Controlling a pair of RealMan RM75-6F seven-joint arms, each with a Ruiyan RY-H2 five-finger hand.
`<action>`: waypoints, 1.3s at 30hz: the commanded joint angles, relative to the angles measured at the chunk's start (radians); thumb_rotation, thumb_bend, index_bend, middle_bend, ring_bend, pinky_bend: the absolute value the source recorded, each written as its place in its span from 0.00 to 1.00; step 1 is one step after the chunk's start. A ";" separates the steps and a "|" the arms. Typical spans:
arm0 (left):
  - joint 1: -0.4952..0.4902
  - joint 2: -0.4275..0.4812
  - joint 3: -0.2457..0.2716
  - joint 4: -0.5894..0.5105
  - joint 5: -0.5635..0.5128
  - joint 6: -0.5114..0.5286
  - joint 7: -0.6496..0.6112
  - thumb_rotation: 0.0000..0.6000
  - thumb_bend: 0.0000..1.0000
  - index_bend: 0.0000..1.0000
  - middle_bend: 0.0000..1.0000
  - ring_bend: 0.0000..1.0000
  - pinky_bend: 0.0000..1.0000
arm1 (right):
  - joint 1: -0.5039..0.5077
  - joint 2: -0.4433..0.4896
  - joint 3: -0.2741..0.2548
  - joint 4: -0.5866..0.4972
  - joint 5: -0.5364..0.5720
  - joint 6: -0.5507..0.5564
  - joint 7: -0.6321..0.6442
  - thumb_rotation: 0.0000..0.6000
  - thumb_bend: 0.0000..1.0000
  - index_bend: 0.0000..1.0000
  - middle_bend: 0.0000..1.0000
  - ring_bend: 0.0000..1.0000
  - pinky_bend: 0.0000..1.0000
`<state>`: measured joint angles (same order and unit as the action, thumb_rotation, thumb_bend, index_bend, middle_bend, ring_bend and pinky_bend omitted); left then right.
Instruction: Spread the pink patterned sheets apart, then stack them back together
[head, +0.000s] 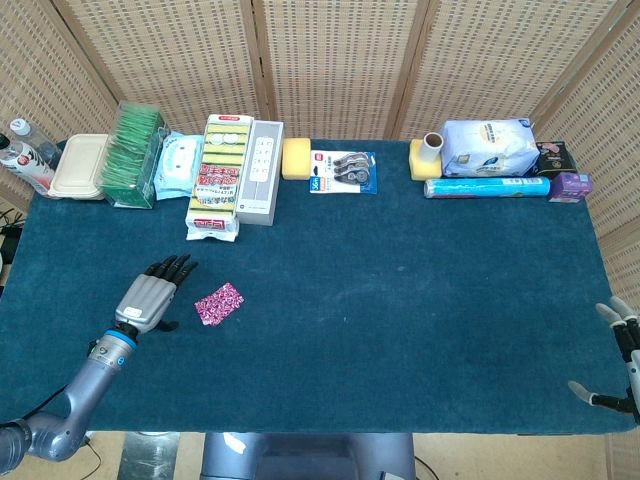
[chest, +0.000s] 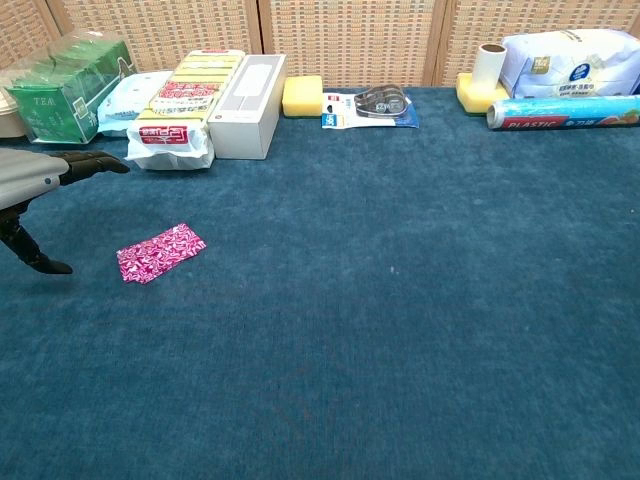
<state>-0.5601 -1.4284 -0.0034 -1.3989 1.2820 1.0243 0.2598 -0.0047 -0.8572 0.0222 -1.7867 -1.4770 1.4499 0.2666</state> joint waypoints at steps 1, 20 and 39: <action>0.002 -0.024 -0.001 0.029 0.027 0.013 -0.031 1.00 0.08 0.00 0.00 0.00 0.15 | 0.002 0.000 0.001 -0.001 0.002 -0.003 -0.003 1.00 0.00 0.07 0.00 0.00 0.00; 0.001 -0.115 -0.033 0.082 0.009 0.010 0.047 1.00 0.07 0.00 0.00 0.00 0.14 | -0.002 0.002 0.003 0.001 0.003 0.004 0.006 1.00 0.00 0.07 0.00 0.00 0.00; -0.011 -0.162 -0.061 0.057 -0.045 0.005 0.171 1.00 0.08 0.00 0.00 0.00 0.14 | -0.004 0.006 0.005 0.002 0.005 0.007 0.017 1.00 0.00 0.07 0.00 0.00 0.00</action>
<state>-0.5706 -1.5885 -0.0626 -1.3402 1.2396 1.0286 0.4286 -0.0089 -0.8508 0.0276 -1.7847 -1.4720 1.4572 0.2839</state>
